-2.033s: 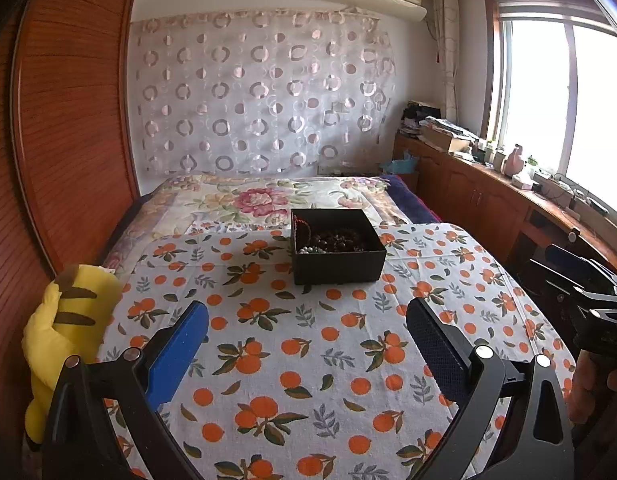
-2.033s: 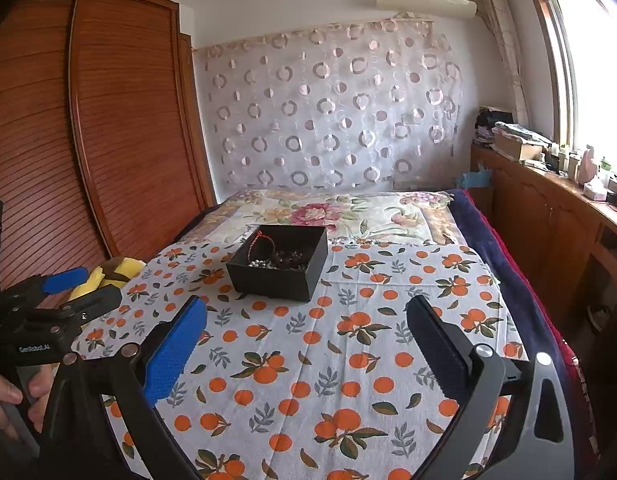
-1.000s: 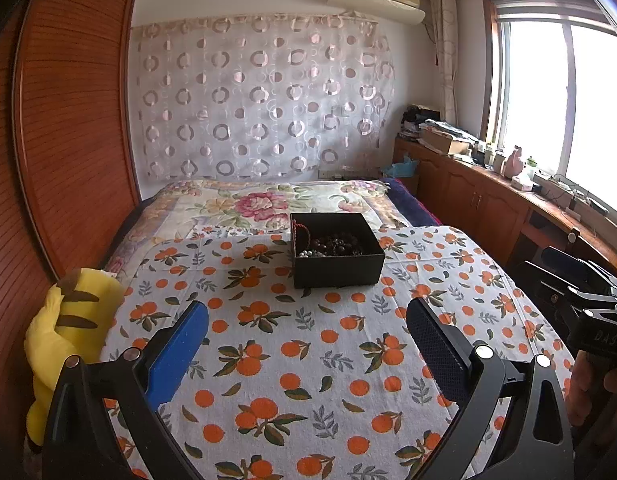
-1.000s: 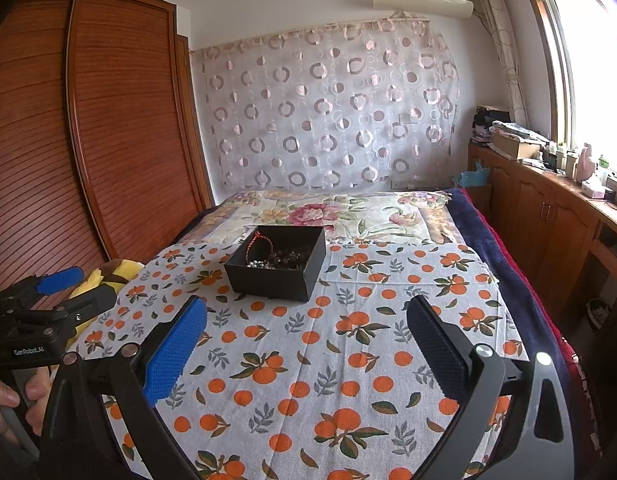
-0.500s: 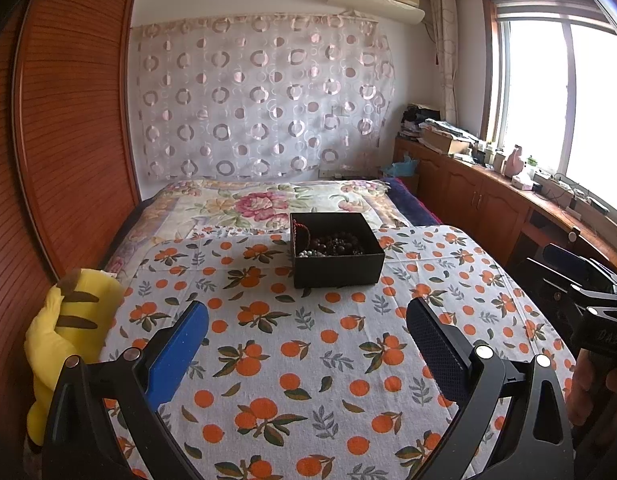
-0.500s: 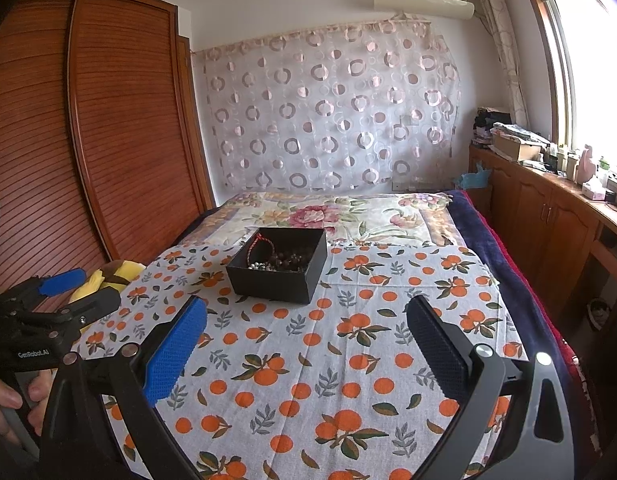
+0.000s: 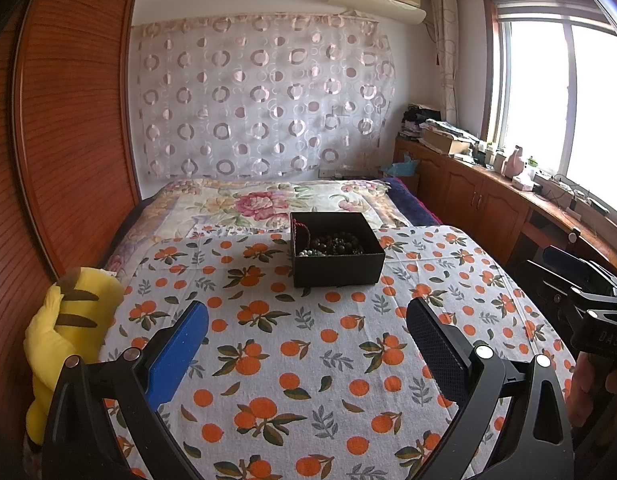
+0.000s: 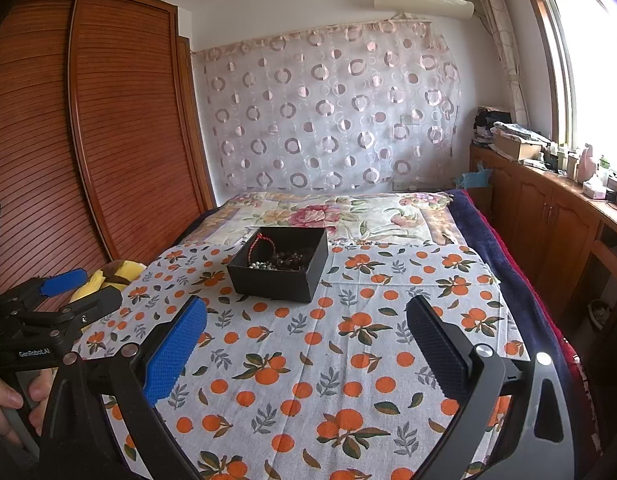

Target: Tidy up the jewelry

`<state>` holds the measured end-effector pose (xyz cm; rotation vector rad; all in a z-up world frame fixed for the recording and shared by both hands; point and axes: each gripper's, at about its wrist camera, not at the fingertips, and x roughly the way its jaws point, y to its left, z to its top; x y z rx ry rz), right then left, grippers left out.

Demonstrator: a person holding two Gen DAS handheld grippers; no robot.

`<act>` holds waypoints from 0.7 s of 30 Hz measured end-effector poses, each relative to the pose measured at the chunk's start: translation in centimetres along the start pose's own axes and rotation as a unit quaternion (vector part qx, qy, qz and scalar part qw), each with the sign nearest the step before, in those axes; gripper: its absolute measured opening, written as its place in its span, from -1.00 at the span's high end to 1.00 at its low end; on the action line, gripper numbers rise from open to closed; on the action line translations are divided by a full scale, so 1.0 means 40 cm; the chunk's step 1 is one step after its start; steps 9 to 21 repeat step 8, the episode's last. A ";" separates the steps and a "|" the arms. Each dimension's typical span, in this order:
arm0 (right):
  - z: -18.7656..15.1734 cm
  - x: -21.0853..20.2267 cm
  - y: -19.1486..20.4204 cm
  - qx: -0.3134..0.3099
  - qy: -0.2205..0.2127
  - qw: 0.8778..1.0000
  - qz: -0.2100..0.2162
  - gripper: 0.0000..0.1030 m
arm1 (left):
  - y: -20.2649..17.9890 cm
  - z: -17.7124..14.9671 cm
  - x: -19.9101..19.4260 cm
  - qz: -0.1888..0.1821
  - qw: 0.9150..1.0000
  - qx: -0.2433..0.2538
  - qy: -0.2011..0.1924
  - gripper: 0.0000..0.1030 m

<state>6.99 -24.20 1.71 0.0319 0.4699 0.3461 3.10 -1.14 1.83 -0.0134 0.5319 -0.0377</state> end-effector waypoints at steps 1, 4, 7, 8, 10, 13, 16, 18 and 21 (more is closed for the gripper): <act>0.001 -0.002 -0.001 0.001 0.001 1.000 0.001 -0.95 | -0.001 0.001 0.000 0.000 1.000 0.000 0.000 -0.86; 0.000 -0.001 -0.001 0.000 0.001 1.000 0.001 -0.95 | -0.001 0.000 0.000 0.001 1.000 0.000 0.000 -0.86; 0.000 -0.002 -0.001 0.001 0.000 1.000 0.001 -0.95 | -0.001 0.000 0.000 0.001 1.000 0.000 0.001 -0.86; 0.001 -0.002 -0.002 0.001 0.000 1.000 0.001 -0.95 | 0.000 -0.001 0.000 0.002 1.000 0.000 0.000 -0.86; 0.001 -0.002 -0.002 0.001 0.000 1.000 0.001 -0.95 | 0.000 -0.001 0.000 0.002 1.000 0.000 0.000 -0.86; 0.001 -0.002 -0.002 0.001 0.000 1.000 0.001 -0.95 | 0.000 -0.001 0.000 0.002 1.000 0.000 0.000 -0.86; 0.001 -0.002 -0.002 0.001 0.000 1.000 0.001 -0.95 | 0.000 -0.001 0.000 0.002 1.000 0.000 0.000 -0.86; 0.001 -0.002 -0.002 0.001 0.000 1.000 0.001 -0.95 | 0.000 -0.001 0.000 0.002 1.000 0.000 0.000 -0.86; 0.001 -0.002 -0.002 0.001 0.000 1.000 0.001 -0.95 | 0.000 -0.001 0.000 0.002 1.000 0.000 0.000 -0.86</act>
